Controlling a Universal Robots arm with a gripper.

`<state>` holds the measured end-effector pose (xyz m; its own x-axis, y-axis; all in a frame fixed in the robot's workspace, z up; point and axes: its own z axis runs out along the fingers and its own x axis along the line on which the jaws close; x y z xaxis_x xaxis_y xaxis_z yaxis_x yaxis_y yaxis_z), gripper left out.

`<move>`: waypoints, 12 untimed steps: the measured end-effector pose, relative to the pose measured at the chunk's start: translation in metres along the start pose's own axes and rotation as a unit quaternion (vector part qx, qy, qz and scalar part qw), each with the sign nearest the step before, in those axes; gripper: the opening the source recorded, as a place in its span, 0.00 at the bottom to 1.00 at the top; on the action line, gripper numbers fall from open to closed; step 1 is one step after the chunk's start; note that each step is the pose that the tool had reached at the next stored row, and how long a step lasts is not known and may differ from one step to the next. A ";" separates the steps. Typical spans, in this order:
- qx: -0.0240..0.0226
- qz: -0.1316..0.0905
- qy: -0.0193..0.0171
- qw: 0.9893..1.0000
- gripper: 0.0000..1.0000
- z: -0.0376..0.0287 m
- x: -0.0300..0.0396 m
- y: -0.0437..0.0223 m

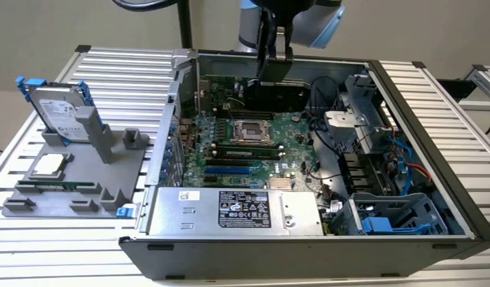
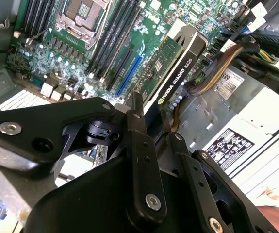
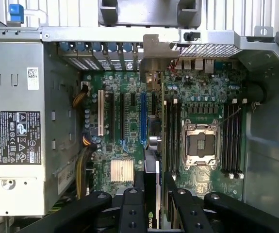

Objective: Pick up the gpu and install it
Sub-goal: 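Insert the gpu into the slot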

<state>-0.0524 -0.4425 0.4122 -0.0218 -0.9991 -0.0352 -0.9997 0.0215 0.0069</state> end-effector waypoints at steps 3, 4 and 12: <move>0.000 0.000 0.001 1.000 0.00 0.0013 0.0001 0.0000; 0.000 0.000 0.001 1.000 0.00 0.0020 0.0001 0.0000; 0.000 0.000 0.004 1.000 0.00 0.0067 0.0003 0.0000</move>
<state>-0.0524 -0.4425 0.4054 -0.0218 -0.9994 -0.0272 -0.9997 0.0216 0.0068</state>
